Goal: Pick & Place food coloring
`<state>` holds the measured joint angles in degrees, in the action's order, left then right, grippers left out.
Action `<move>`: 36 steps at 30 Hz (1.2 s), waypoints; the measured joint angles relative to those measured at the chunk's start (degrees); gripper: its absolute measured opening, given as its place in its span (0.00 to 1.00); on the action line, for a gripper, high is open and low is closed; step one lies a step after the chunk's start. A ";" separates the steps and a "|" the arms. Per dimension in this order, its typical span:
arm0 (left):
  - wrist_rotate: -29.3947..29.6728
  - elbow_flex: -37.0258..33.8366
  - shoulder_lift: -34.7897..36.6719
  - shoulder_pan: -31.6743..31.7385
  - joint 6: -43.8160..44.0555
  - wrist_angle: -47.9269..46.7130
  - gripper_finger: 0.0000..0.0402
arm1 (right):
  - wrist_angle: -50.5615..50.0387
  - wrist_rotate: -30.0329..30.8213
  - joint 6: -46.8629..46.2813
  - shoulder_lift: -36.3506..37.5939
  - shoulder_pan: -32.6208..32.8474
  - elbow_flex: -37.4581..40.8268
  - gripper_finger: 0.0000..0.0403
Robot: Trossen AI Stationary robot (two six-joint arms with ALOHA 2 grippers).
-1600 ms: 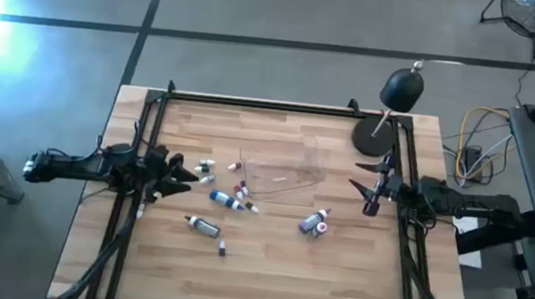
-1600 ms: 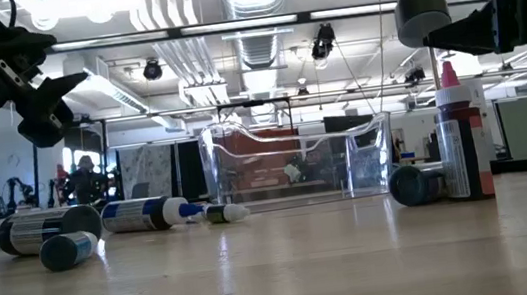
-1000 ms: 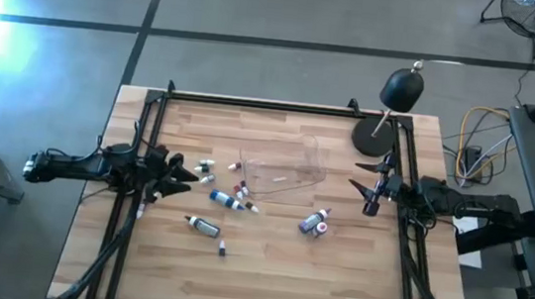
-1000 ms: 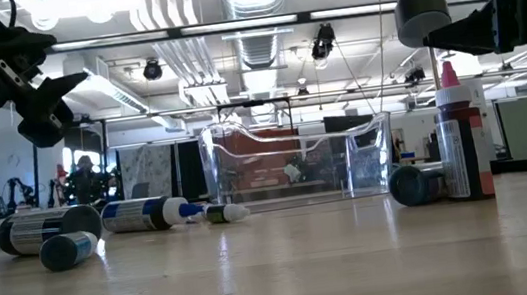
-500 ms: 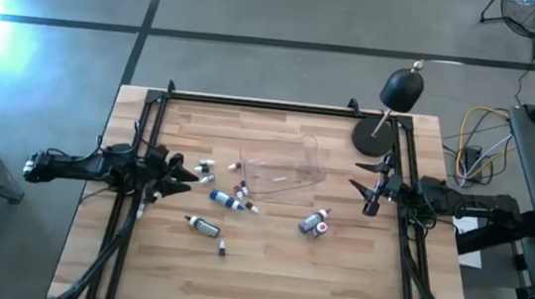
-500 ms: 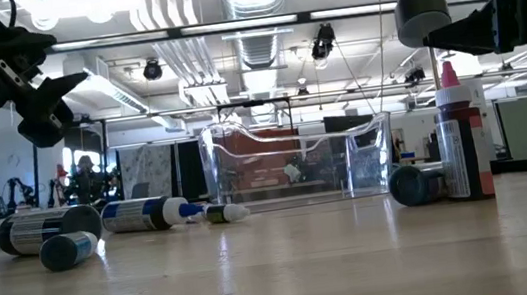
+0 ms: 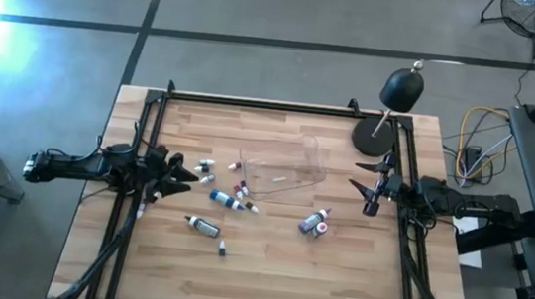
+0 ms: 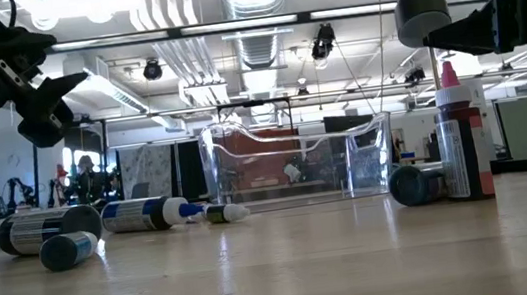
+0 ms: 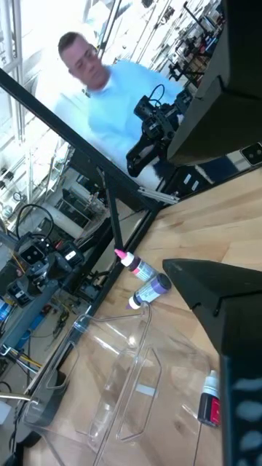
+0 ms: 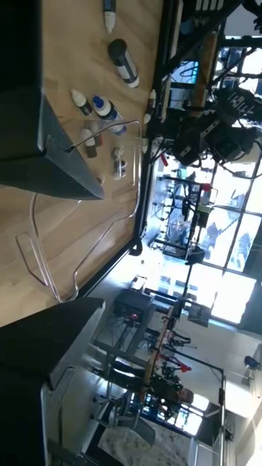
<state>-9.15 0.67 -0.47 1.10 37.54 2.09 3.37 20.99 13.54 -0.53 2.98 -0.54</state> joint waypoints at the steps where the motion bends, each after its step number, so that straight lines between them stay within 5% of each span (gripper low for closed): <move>1: 0.00 0.00 0.00 -0.02 -0.02 0.00 0.49 | 0.01 0.00 -0.01 0.00 0.00 0.00 0.56; 15: 0.01 0.00 0.00 0.00 -0.01 0.00 0.49 | 1.33 -0.24 -0.36 -0.13 -0.02 0.00 0.56; 17: 0.01 0.00 0.00 -0.01 -0.01 0.00 0.49 | 1.90 -0.33 -7.57 -0.29 0.02 -0.04 0.56; 22: 0.00 0.00 0.00 0.00 0.00 0.00 0.49 | -0.04 -0.63 -48.97 -0.51 0.11 -0.04 0.56; 25: 0.00 0.00 -0.04 0.00 -0.01 0.00 0.49 | -0.08 -0.42 -63.90 -2.74 0.11 -0.04 0.56; 32: 0.00 0.00 -0.04 -0.01 -0.01 0.00 0.49 | 0.33 1.21 -59.77 -9.58 0.11 -0.02 0.56; 36: 0.00 0.00 -0.04 0.00 -0.02 0.00 0.49 | 0.82 4.15 -73.78 -12.07 0.13 -0.01 0.56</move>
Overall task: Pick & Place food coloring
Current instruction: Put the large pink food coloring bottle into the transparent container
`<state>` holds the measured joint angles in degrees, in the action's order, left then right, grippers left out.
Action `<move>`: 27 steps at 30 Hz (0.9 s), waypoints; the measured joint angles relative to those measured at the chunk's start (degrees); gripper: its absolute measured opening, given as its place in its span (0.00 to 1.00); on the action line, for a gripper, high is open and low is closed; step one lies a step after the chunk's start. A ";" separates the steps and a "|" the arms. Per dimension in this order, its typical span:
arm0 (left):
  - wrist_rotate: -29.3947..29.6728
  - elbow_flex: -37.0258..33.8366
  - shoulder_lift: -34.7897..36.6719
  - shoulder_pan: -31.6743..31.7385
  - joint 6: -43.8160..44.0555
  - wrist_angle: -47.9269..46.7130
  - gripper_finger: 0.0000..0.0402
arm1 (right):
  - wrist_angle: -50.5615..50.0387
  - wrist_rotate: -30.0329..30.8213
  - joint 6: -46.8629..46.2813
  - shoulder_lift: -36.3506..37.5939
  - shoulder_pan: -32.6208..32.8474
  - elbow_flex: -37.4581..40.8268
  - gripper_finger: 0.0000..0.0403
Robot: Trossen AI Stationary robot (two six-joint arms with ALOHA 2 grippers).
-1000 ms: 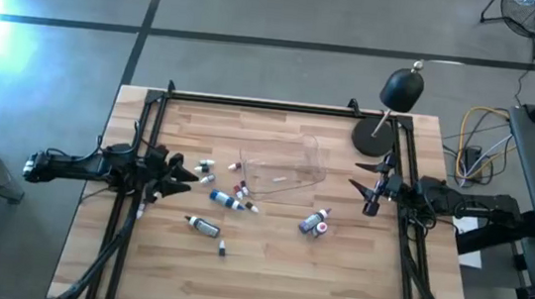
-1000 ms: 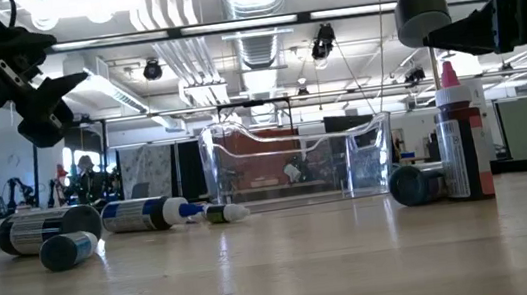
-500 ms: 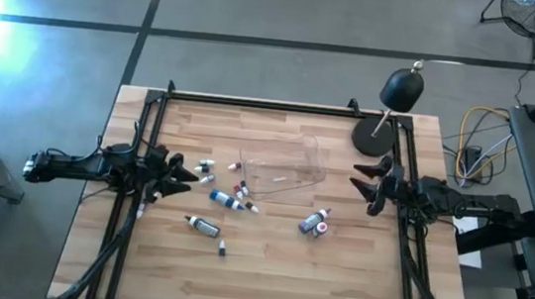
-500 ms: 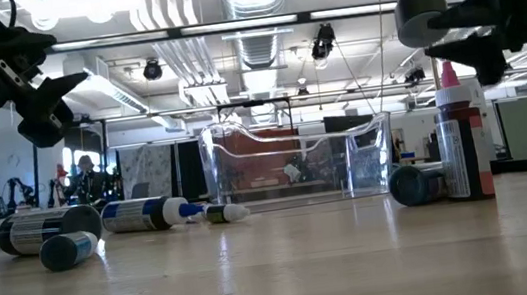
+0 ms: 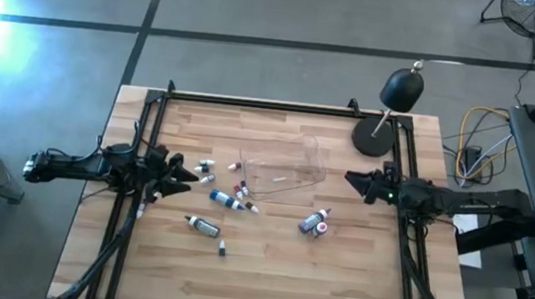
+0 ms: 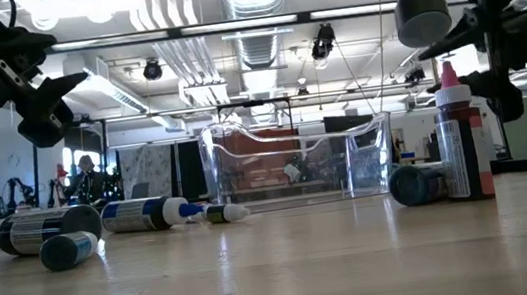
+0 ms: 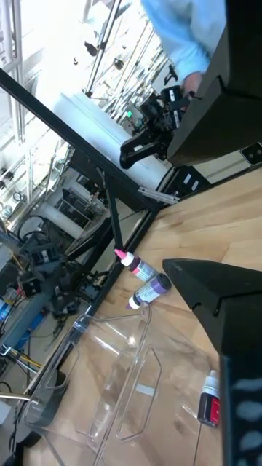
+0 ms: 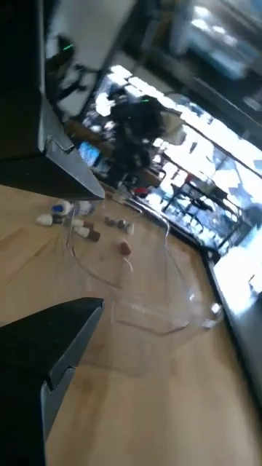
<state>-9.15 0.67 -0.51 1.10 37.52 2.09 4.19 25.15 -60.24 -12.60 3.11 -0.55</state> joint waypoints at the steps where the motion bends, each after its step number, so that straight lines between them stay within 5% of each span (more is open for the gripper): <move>1: 0.00 0.00 0.00 -0.02 0.00 0.00 0.49 | 0.65 0.35 -1.97 -0.67 0.04 0.03 0.56; 6: 0.00 0.00 -0.02 -0.01 0.00 0.00 0.49 | 4.40 -2.34 -9.05 -3.28 0.09 0.01 0.56; 16: 0.00 0.00 -0.02 0.00 0.02 0.00 0.49 | 15.76 -19.10 -14.90 -8.76 0.56 0.01 0.56; 27: 0.00 0.00 -0.02 0.00 0.00 0.00 0.49 | 15.83 -19.69 -16.02 -15.47 5.97 -1.74 0.56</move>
<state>-9.15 0.67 -0.54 1.10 37.52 2.09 20.03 5.45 -76.26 -28.07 9.08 -2.28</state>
